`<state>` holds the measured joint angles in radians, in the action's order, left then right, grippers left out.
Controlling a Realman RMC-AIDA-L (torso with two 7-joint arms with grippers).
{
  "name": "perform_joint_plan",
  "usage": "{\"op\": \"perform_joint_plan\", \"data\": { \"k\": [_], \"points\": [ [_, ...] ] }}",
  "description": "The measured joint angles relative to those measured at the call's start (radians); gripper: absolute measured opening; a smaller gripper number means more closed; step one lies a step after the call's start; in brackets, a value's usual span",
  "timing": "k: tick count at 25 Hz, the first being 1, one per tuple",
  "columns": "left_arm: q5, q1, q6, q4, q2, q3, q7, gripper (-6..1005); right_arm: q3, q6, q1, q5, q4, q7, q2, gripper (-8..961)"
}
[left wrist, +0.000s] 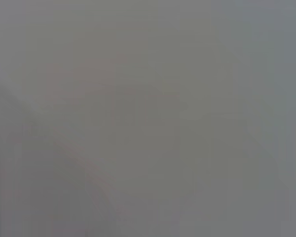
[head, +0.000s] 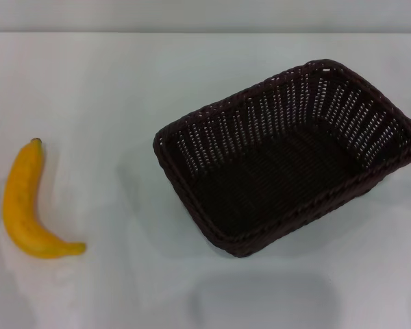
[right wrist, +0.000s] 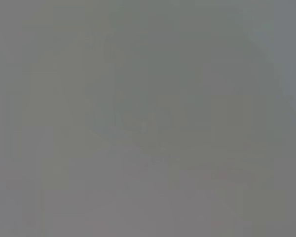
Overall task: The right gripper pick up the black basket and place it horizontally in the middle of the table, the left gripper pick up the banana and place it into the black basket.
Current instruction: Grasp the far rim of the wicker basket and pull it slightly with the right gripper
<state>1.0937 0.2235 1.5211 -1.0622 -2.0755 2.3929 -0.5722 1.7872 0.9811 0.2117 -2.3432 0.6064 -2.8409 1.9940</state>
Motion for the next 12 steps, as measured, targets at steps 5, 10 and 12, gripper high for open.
{"op": "perform_joint_plan", "data": {
  "k": [5,10,12],
  "points": [
    [0.000,-0.002,-0.012,-0.001,0.000,0.000,0.000,880,-0.003,0.000,-0.001,-0.001,-0.004,0.000,0.003,832],
    [0.000,-0.003,-0.013,0.003,0.001,0.000,0.000,880,-0.003,0.001,-0.002,-0.004,-0.003,0.001,0.003,825],
    [0.000,-0.003,-0.021,0.004,0.002,0.000,0.000,880,-0.003,0.001,-0.003,-0.005,-0.003,0.001,0.003,823]
  ]
}}
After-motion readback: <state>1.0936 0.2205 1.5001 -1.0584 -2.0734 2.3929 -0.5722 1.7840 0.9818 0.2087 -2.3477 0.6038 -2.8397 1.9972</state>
